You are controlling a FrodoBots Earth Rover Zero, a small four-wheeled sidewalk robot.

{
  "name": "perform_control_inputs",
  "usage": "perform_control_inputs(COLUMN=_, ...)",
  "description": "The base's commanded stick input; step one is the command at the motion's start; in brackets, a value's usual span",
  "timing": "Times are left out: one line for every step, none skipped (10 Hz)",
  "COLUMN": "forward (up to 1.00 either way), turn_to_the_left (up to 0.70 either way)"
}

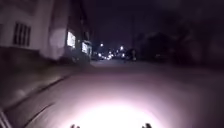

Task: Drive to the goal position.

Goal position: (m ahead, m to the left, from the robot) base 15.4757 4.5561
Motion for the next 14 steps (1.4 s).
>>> perform_control_inputs(forward=0.7, turn_to_the_left=0.0)
perform_control_inputs(forward=0.7, turn_to_the_left=0.0)
perform_control_inputs(forward=0.7, turn_to_the_left=0.0)
perform_control_inputs(forward=0.7, turn_to_the_left=0.0)
perform_control_inputs(forward=0.7, turn_to_the_left=0.0)
perform_control_inputs(forward=0.7, turn_to_the_left=0.0)
perform_control_inputs(forward=0.7, turn_to_the_left=0.0)
perform_control_inputs(forward=0.7, turn_to_the_left=0.0)
perform_control_inputs(forward=0.7, turn_to_the_left=0.0)
perform_control_inputs(forward=0.7, turn_to_the_left=0.0)
perform_control_inputs(forward=0.7, turn_to_the_left=0.0)
perform_control_inputs(forward=0.7, turn_to_the_left=0.0)
perform_control_inputs(forward=0.7, turn_to_the_left=0.0)
perform_control_inputs(forward=0.7, turn_to_the_left=0.0)
